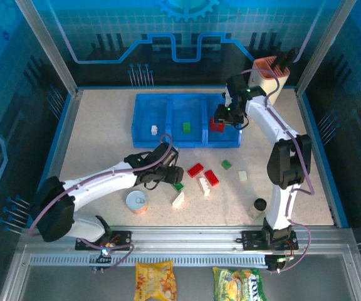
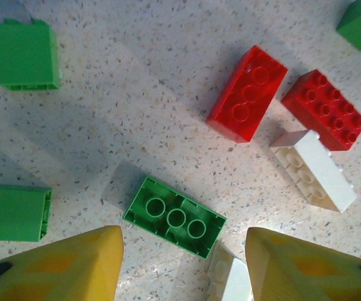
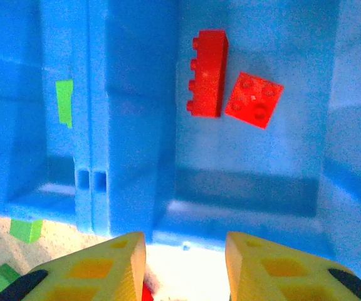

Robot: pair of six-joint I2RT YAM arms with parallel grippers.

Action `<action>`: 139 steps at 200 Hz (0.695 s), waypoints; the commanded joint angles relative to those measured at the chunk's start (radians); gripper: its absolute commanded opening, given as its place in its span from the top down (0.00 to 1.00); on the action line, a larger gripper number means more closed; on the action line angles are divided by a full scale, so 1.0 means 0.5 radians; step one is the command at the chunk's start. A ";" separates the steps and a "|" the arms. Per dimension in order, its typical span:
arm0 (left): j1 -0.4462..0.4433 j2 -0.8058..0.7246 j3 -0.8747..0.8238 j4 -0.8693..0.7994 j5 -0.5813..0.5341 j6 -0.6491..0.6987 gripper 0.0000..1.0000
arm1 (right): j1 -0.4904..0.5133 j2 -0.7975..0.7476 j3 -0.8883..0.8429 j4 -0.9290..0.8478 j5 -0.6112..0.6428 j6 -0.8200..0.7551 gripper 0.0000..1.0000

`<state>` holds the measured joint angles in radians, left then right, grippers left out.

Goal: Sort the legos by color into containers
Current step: Pick up the lego from the middle-left of the table.

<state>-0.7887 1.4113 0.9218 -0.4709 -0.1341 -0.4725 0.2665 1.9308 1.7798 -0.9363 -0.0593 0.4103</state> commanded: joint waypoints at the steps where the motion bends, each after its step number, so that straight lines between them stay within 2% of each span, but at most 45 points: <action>1: -0.017 0.101 0.082 -0.137 0.046 -0.052 0.45 | -0.001 -0.169 -0.146 0.059 0.014 0.019 0.61; 36: -0.021 0.286 0.173 -0.257 0.083 -0.144 0.44 | -0.003 -0.352 -0.379 0.098 0.028 0.031 0.61; 85: -0.088 0.508 0.365 -0.472 -0.036 -0.652 0.42 | -0.012 -0.527 -0.598 0.127 0.050 0.026 0.60; 139: -0.157 0.704 0.496 -0.525 -0.094 -1.078 0.26 | -0.032 -0.598 -0.660 0.121 0.060 -0.036 0.60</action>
<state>-0.8513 1.7275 1.1282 -0.6777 -0.1501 -0.8715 0.2657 1.6703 1.4677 -0.8803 -0.0395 0.4152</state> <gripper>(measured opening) 0.723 0.397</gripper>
